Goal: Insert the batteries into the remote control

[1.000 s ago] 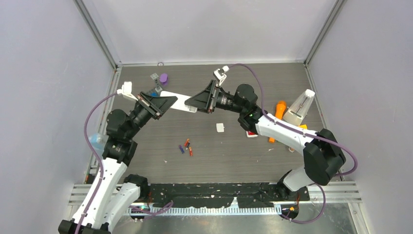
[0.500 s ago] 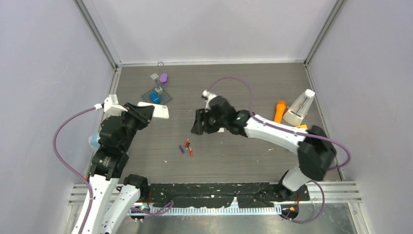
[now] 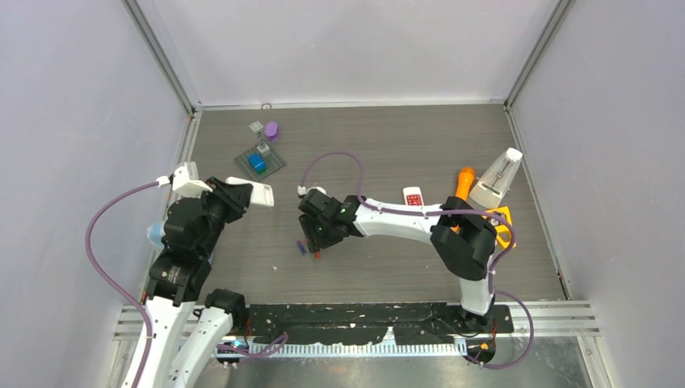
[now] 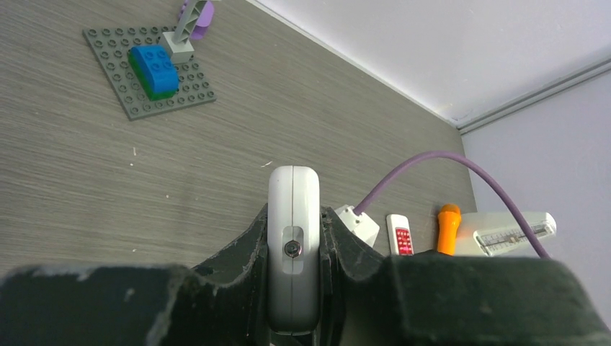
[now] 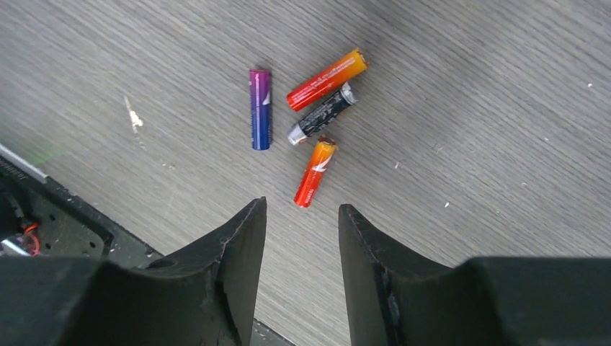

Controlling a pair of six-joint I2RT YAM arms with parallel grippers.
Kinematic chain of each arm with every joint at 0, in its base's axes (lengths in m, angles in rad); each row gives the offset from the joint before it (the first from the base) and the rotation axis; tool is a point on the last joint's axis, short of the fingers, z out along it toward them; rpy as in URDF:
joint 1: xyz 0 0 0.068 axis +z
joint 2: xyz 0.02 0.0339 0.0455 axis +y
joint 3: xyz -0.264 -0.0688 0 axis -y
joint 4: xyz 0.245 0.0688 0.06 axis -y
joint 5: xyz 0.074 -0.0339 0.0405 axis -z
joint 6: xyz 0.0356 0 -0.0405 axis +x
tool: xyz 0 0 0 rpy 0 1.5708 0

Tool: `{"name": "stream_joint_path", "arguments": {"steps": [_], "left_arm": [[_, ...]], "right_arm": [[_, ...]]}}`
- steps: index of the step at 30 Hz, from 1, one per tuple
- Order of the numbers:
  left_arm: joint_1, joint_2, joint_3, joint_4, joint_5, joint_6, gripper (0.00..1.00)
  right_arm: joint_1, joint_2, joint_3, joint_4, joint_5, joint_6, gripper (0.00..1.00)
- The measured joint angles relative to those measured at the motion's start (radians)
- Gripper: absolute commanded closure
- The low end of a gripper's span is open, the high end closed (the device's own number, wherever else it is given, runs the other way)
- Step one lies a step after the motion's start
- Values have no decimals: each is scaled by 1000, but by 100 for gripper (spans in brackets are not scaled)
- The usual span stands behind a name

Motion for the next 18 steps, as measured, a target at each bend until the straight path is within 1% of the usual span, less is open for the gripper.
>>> {"name": "stream_joint_path", "arguments": {"steps": [12, 14, 17, 18], "left_arm": [[0, 10, -5, 0, 23, -2, 100], [0, 12, -5, 0, 24, -3, 100], [0, 13, -6, 0, 24, -3, 100], [0, 15, -6, 0, 24, -2, 100]], "right_arm": [[3, 93, 54, -55, 33, -9, 58], [3, 103, 63, -57, 33, -11, 61], [3, 112, 65, -65, 34, -13, 70], [3, 115, 66, -71, 35, -15, 71]]}}
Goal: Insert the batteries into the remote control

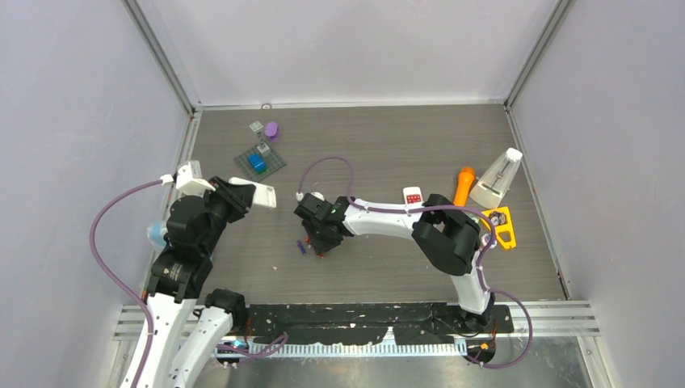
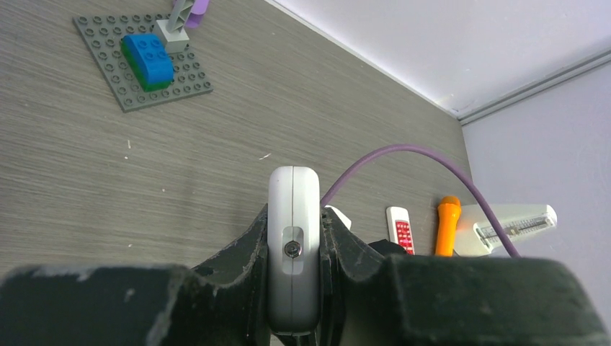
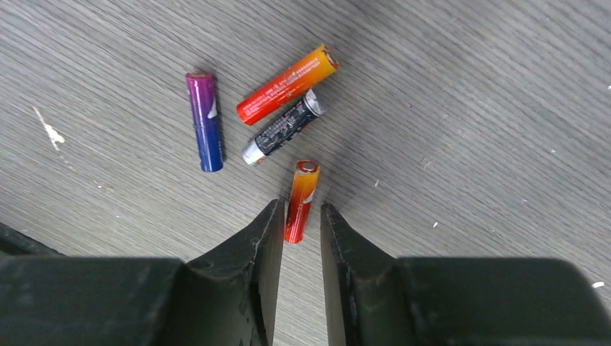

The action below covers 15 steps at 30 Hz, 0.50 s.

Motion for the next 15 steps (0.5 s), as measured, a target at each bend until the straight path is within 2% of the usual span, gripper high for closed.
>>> {"name": "stream_joint_path", "arguments": {"steps": [4, 10, 15], "left_arm": [[0, 11, 0, 0, 0, 0, 100], [0, 23, 0, 0, 7, 0, 100], [0, 29, 0, 12, 31, 0, 100]], "right_arm": [[0, 14, 16, -22, 5, -1, 74], [0, 26, 32, -37, 7, -4, 89], [-10, 24, 31, -35, 3, -6, 92]]}}
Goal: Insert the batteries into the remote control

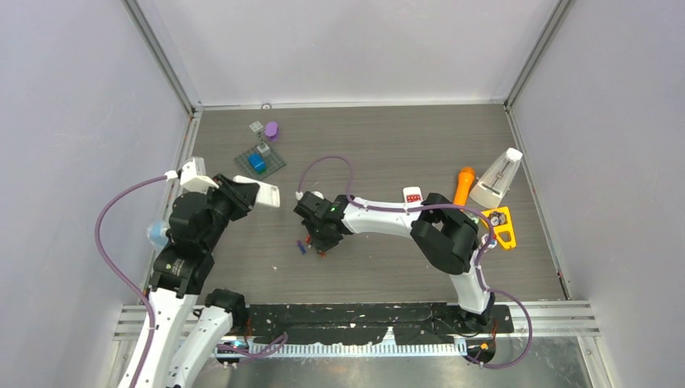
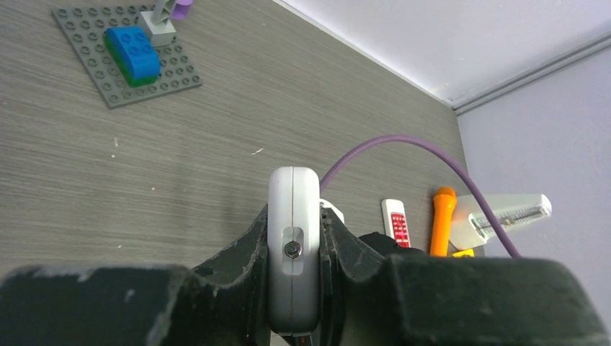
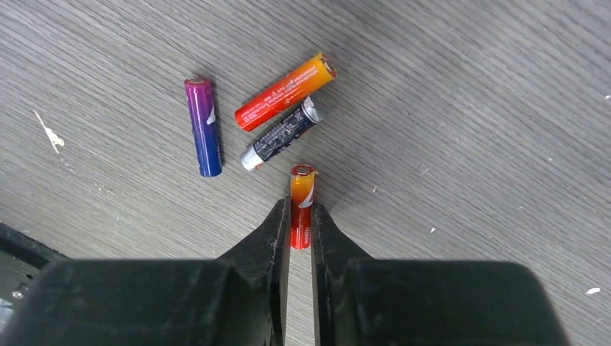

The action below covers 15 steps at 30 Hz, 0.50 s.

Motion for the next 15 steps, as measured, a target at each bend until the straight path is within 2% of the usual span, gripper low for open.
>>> {"name": "stream_joint_path", "arguments": {"steps": [3, 7, 15], "left_arm": [[0, 9, 0, 27, 30, 0, 100], [0, 33, 0, 100, 99, -1, 100], [0, 88, -19, 328, 334, -35, 100]], "right_arm": [[-24, -23, -33, 29, -32, -3, 92], [-122, -116, -105, 75, -108, -11, 92], [-340, -429, -149, 172, -229, -41, 91]]}}
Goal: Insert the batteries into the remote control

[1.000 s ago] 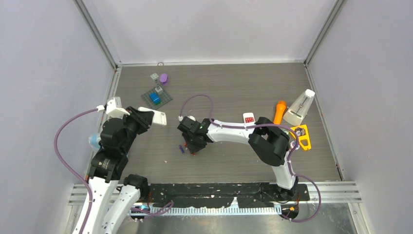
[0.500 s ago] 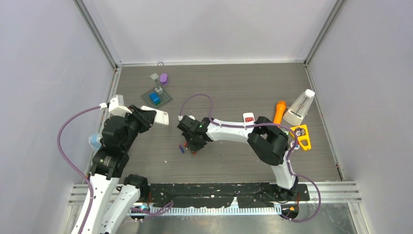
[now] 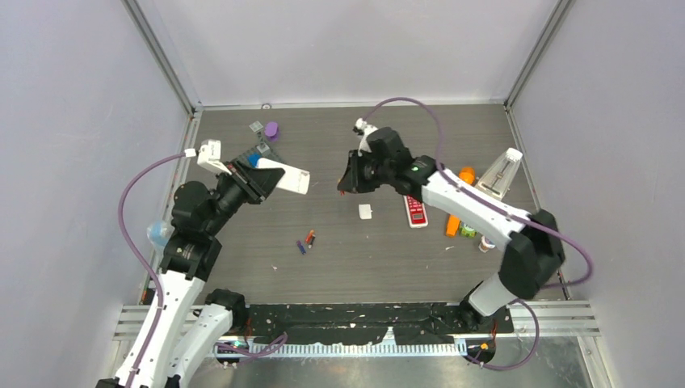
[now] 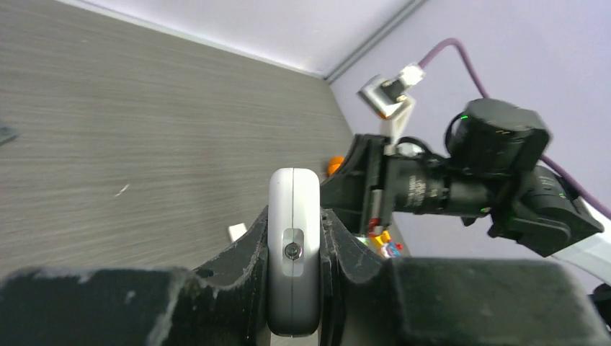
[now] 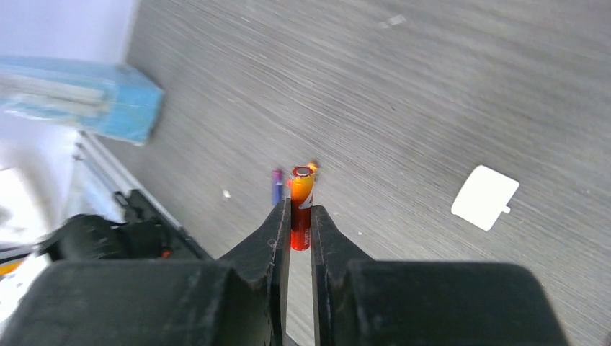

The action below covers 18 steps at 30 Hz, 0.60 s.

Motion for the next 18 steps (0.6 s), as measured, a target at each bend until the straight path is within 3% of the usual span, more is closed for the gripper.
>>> {"name": "stream_joint_path", "arguments": {"steps": [7, 18], "left_arm": [[0, 34, -10, 69, 43, -90, 100], [0, 107, -73, 104, 65, -383, 100]], "right_arm": [[-16, -235, -22, 58, -115, 40, 87], [-4, -221, 99, -81, -157, 360, 82]]}}
